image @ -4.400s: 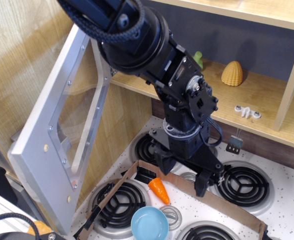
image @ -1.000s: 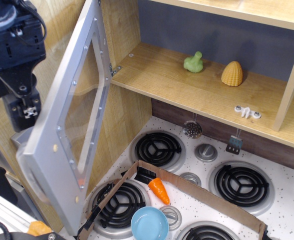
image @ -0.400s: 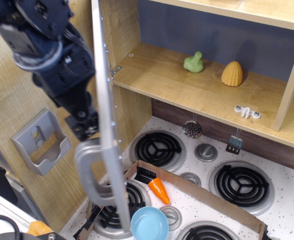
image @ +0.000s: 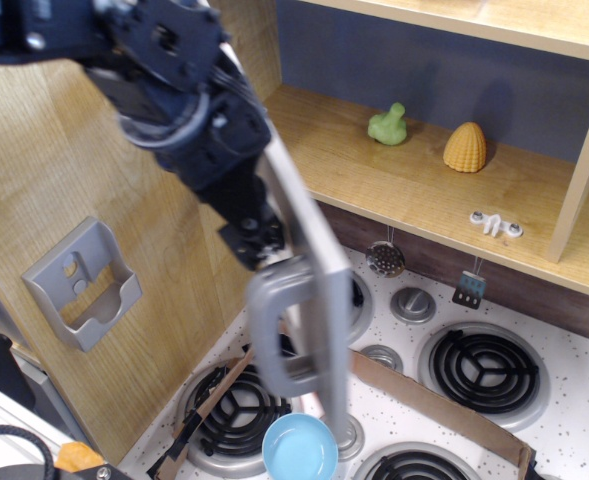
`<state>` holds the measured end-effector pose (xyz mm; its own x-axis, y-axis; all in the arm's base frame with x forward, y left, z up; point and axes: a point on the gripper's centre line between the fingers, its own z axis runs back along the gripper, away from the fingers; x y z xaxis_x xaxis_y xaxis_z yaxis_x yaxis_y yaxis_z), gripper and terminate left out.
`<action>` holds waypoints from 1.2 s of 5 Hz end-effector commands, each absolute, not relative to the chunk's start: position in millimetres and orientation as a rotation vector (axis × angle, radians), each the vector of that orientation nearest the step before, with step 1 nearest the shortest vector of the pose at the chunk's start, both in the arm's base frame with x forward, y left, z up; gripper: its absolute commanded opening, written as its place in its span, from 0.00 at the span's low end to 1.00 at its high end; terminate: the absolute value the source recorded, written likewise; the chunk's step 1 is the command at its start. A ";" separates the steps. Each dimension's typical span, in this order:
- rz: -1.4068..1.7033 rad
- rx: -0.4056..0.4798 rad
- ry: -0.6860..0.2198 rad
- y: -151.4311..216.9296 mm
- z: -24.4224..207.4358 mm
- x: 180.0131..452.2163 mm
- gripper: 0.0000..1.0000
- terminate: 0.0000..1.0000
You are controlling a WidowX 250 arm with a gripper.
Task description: Close microwave
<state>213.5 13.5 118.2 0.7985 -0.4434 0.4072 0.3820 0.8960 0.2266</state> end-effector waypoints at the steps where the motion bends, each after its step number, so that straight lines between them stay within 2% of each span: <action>1: -0.504 0.108 -0.569 -8.1 121.3 253.7 1.00 0.00; 3: -0.565 0.089 -0.609 -20.3 120.4 283.1 1.00 0.00; 6: -0.660 0.078 -0.610 -32.3 127.7 319.6 1.00 0.00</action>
